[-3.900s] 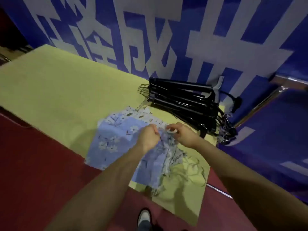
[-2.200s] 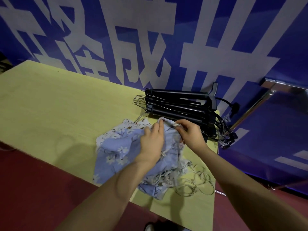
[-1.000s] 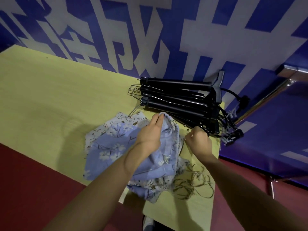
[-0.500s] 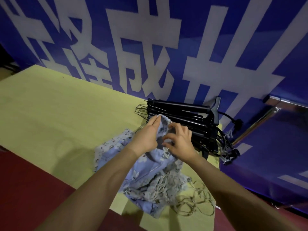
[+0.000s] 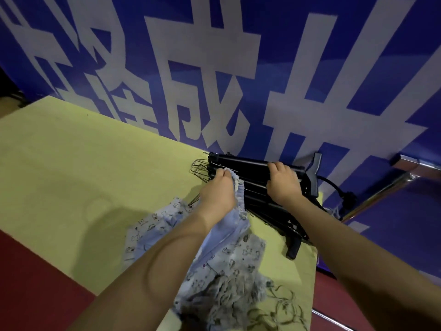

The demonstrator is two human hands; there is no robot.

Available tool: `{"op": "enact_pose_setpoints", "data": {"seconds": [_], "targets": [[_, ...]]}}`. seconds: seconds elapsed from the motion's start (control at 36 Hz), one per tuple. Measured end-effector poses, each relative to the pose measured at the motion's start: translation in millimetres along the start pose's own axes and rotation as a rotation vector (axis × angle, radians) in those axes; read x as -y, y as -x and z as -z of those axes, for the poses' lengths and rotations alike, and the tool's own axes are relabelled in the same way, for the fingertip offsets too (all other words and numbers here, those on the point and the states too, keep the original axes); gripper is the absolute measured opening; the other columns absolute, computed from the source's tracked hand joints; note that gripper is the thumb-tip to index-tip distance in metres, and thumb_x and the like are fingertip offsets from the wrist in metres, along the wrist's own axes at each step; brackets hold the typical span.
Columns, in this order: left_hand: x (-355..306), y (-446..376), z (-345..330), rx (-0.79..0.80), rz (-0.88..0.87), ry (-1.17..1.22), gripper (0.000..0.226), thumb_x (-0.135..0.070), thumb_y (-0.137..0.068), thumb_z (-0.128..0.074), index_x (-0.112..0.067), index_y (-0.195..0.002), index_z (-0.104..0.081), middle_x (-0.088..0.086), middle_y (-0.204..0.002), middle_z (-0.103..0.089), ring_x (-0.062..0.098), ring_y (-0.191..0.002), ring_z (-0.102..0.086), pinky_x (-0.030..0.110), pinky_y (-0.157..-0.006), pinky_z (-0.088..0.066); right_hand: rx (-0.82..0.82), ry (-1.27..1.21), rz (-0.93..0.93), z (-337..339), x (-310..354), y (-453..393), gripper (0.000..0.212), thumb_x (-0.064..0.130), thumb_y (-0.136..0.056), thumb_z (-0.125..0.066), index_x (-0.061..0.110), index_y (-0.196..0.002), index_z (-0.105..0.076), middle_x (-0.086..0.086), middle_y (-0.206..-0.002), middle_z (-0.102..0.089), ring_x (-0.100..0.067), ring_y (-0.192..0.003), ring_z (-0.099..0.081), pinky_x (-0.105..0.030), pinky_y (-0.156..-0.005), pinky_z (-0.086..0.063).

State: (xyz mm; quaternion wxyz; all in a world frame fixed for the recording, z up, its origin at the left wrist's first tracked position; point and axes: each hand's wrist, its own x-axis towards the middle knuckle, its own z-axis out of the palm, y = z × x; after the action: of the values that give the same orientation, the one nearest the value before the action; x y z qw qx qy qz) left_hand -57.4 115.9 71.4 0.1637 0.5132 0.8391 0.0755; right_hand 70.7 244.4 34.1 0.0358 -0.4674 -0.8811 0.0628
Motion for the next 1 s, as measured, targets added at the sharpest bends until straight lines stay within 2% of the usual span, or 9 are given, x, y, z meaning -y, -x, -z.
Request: {"op": "enact_pose_setpoints", "data": {"seconds": [0.08, 0.25, 0.36, 0.42, 0.53, 0.64, 0.81, 0.94, 1.0], "targets": [[-5.1, -8.9, 0.0, -0.001, 0.002, -0.032, 0.06, -0.006, -0.09, -0.053, -0.007, -0.143, -0.025, 0.007, -0.143, -0.028, 0.031, -0.097, -0.058, 0.032, -0.064, -0.036, 0.035, 0.098, 0.017, -4.9, -8.8, -22.0, 0.053, 0.013, -0.089, -0.054, 0.007, -0.138, -0.032, -0.014, -0.14, -0.04, -0.033, -0.131, -0.036, -0.039, -0.107, -0.029], [-6.3, -22.8, -4.5, -0.01, -0.034, -0.126, 0.067, -0.008, -0.09, -0.055, -0.007, -0.147, -0.02, 0.008, -0.144, -0.03, 0.031, -0.103, -0.057, 0.034, -0.07, -0.04, 0.091, 0.28, 0.038, -16.8, -11.7, -41.8, 0.063, 0.012, -0.088, -0.056, 0.008, -0.142, -0.024, -0.016, -0.134, -0.044, -0.035, -0.126, -0.04, -0.04, -0.108, -0.029], [-3.1, -30.2, -6.5, 0.005, -0.037, -0.159, 0.067, -0.013, -0.091, -0.057, -0.008, -0.147, -0.021, 0.008, -0.144, -0.032, 0.033, -0.116, -0.048, 0.036, -0.088, -0.044, 0.065, 0.369, 0.085, -14.2, -12.2, -49.9, 0.052, 0.008, -0.087, -0.057, 0.008, -0.134, -0.034, -0.016, -0.127, -0.048, -0.035, -0.119, -0.046, -0.039, -0.098, -0.038], [-1.5, -32.1, -6.4, 0.014, -0.026, -0.163, 0.068, -0.013, -0.09, -0.057, -0.008, -0.147, -0.02, 0.007, -0.144, -0.032, 0.034, -0.119, -0.045, 0.036, -0.089, -0.043, 0.041, 0.381, 0.106, -11.1, -13.7, -50.3, 0.046, 0.01, -0.088, -0.057, 0.009, -0.13, -0.038, -0.015, -0.123, -0.05, -0.034, -0.115, -0.048, -0.039, -0.095, -0.04], [1.4, -30.3, -5.1, 0.016, 0.008, -0.116, 0.067, -0.005, -0.091, -0.052, -0.006, -0.148, -0.016, 0.008, -0.147, -0.025, 0.03, -0.107, -0.056, 0.032, -0.075, -0.041, -0.031, 0.372, 0.158, -0.2, -10.9, -47.4, 0.047, 0.021, -0.087, -0.061, 0.013, -0.128, -0.04, -0.012, -0.12, -0.049, -0.032, -0.107, -0.05, -0.035, -0.083, -0.042], [4.5, -26.6, -3.4, -0.002, 0.027, -0.082, 0.073, -0.003, -0.091, -0.051, -0.005, -0.15, -0.008, 0.007, -0.154, -0.014, 0.027, -0.098, -0.059, 0.027, -0.066, -0.038, -0.051, 0.34, 0.104, 15.4, -4.7, -39.5, 0.048, 0.028, -0.087, -0.061, 0.013, -0.126, -0.039, -0.012, -0.117, -0.054, -0.032, -0.103, -0.053, -0.035, -0.083, -0.043], [8.5, -12.5, 1.1, -0.052, -0.022, -0.034, 0.072, 0.001, -0.09, -0.049, -0.005, -0.15, -0.009, 0.01, -0.153, -0.016, 0.029, -0.091, -0.059, 0.029, -0.066, -0.039, -0.138, 0.297, 0.082, 36.7, 3.9, -16.9, 0.045, 0.017, -0.091, -0.05, 0.014, -0.131, -0.032, -0.009, -0.1, -0.06, -0.03, -0.082, -0.062, -0.031, -0.059, -0.033], [9.8, 6.0, 3.9, -0.081, -0.044, 0.069, 0.073, 0.002, -0.09, -0.05, -0.008, -0.15, -0.011, 0.005, -0.155, -0.011, 0.024, -0.074, -0.05, 0.03, -0.061, -0.036, -0.137, 0.238, 0.065, 58.5, 12.1, 12.2, 0.047, 0.013, -0.087, -0.05, 0.014, -0.131, -0.032, -0.008, -0.102, -0.056, -0.033, -0.079, -0.062, -0.031, -0.055, -0.03], [11.1, 14.7, 5.6, -0.081, -0.044, 0.114, 0.075, 0.003, -0.089, -0.05, -0.01, -0.151, -0.01, 0.003, -0.157, -0.008, 0.027, -0.08, -0.056, 0.031, -0.061, -0.037, -0.127, 0.14, 0.013, 64.7, 14.4, 24.4, 0.043, 0.01, -0.082, -0.054, 0.012, -0.122, -0.037, -0.009, -0.101, -0.056, -0.035, -0.08, -0.061, -0.033, -0.058, -0.035]]}}
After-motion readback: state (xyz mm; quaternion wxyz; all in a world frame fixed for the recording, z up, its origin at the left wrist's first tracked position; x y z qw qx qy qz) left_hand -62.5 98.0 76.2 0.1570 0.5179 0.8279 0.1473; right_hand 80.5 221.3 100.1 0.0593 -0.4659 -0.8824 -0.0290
